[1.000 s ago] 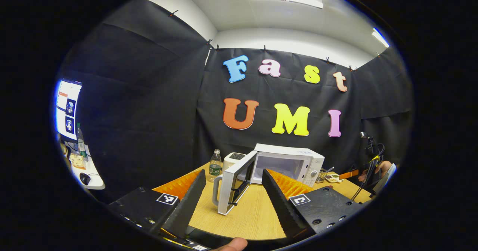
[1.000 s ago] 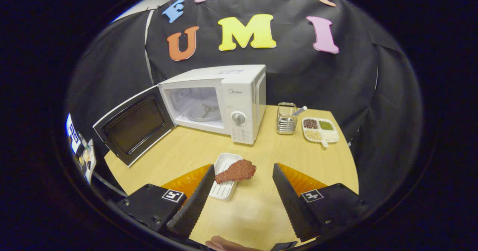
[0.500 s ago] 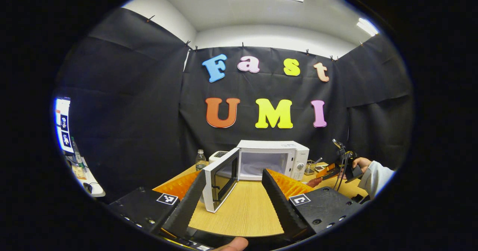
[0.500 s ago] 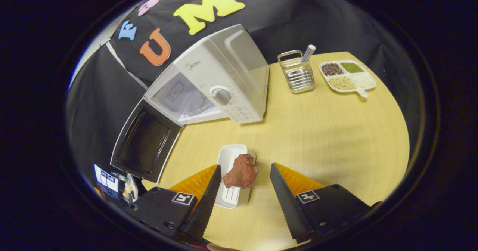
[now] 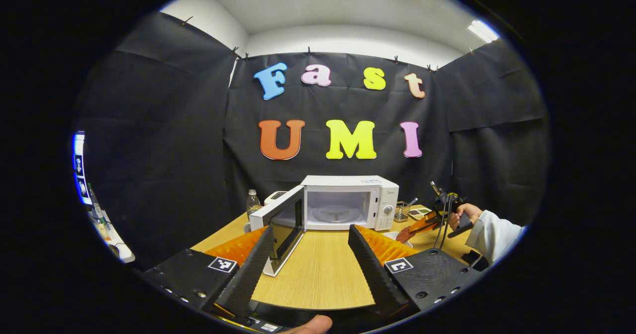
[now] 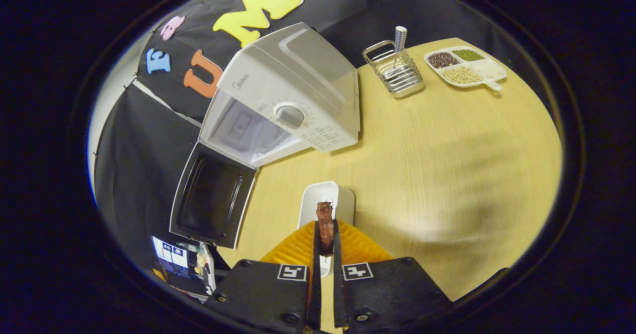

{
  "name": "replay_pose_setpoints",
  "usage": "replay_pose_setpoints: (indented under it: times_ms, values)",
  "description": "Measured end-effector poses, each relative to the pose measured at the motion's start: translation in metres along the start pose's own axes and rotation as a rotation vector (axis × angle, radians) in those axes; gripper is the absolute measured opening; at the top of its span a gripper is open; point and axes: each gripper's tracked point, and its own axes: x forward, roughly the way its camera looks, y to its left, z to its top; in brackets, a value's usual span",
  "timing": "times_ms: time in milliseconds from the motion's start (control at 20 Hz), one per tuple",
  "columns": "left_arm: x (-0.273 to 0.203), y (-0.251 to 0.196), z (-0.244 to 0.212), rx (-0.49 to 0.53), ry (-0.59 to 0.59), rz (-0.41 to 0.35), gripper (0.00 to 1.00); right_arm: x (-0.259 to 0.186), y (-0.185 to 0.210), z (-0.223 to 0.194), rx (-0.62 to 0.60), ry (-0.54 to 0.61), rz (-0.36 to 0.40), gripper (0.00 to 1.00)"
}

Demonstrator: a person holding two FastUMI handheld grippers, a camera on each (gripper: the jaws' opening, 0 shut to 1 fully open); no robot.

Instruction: Open the microwave oven with the left hand, put the food in, and close the microwave oven.

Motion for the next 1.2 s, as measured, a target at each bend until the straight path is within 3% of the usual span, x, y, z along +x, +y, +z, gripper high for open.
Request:
replay_pose_setpoints:
  times_ms: [50, 400, 600, 900, 1200]
  values:
    - [-0.001, 0.0, -0.001, -0.006, 0.001, -0.001, 0.92, -0.004, 0.007, -0.004, -0.037, -0.005, -0.014, 0.13]
    - [-0.012, 0.015, 0.004, -0.06, -0.022, 0.004, 0.92, -0.047, 0.074, -0.023, -0.321, -0.127, -0.131, 0.13]
    - [-0.014, 0.018, -0.001, -0.06, -0.021, 0.0, 0.93, -0.067, 0.095, -0.018, -0.451, -0.275, -0.267, 0.13]
    - [-0.008, 0.015, -0.011, -0.054, -0.01, -0.001, 0.92, -0.054, 0.147, -0.013, -0.497, -0.483, -0.292, 0.13]
    - [-0.002, 0.006, -0.015, -0.01, -0.014, -0.035, 0.92, -0.006, 0.174, 0.021, -0.408, -0.644, -0.295, 0.13]
